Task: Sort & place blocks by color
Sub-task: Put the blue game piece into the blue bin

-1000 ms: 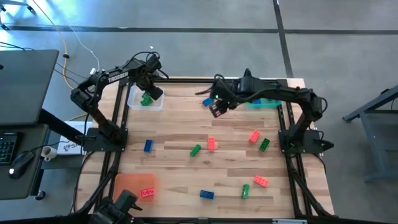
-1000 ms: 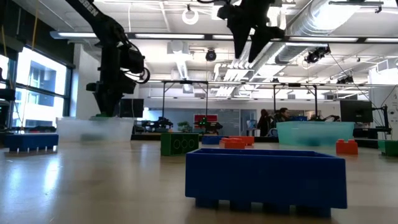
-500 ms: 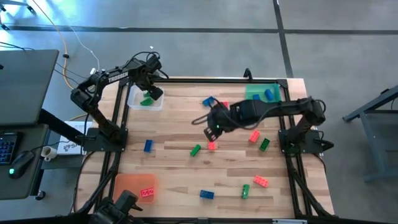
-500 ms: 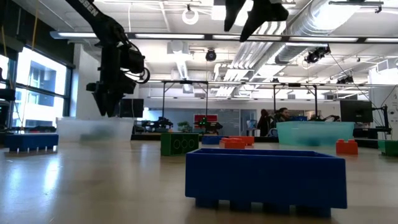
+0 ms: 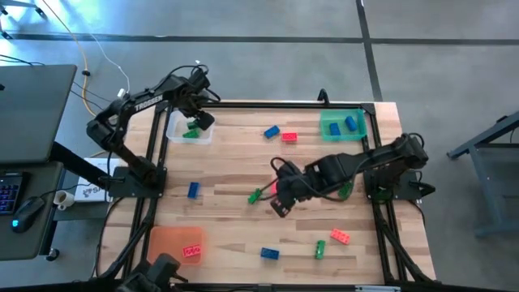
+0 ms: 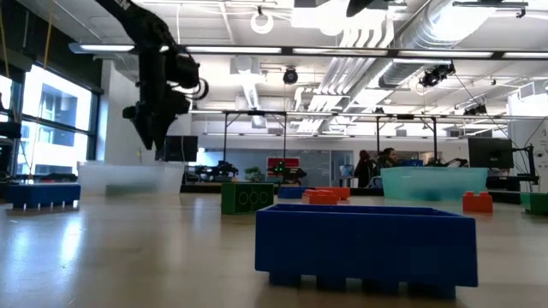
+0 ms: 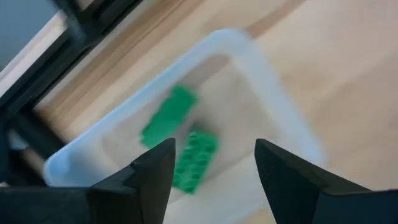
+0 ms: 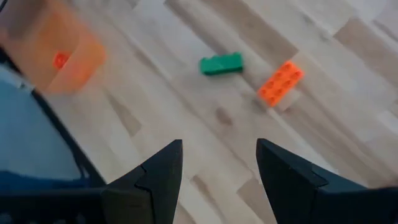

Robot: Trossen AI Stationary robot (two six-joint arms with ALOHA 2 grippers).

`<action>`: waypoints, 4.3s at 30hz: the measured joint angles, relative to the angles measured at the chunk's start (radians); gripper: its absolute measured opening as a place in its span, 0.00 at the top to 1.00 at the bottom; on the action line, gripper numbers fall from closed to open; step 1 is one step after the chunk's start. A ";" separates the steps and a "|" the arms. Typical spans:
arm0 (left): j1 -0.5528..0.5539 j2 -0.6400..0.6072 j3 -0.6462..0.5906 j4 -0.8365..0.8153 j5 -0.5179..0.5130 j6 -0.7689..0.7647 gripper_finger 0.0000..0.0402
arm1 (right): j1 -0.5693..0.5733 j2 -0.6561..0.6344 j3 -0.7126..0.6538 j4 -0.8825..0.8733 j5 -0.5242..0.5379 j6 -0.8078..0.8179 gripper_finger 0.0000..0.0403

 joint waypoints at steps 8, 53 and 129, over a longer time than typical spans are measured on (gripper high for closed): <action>-0.140 -0.117 0.001 -0.006 0.083 -0.041 0.48 | 0.060 0.000 0.000 0.071 -0.041 0.021 0.52; -0.661 -0.387 0.002 -0.117 0.120 -0.500 0.48 | 0.227 0.372 0.000 0.296 -0.165 -0.433 0.34; -0.661 -0.387 0.001 -0.013 -0.227 -0.082 0.48 | -0.100 0.377 -0.001 -0.153 0.123 -0.117 0.74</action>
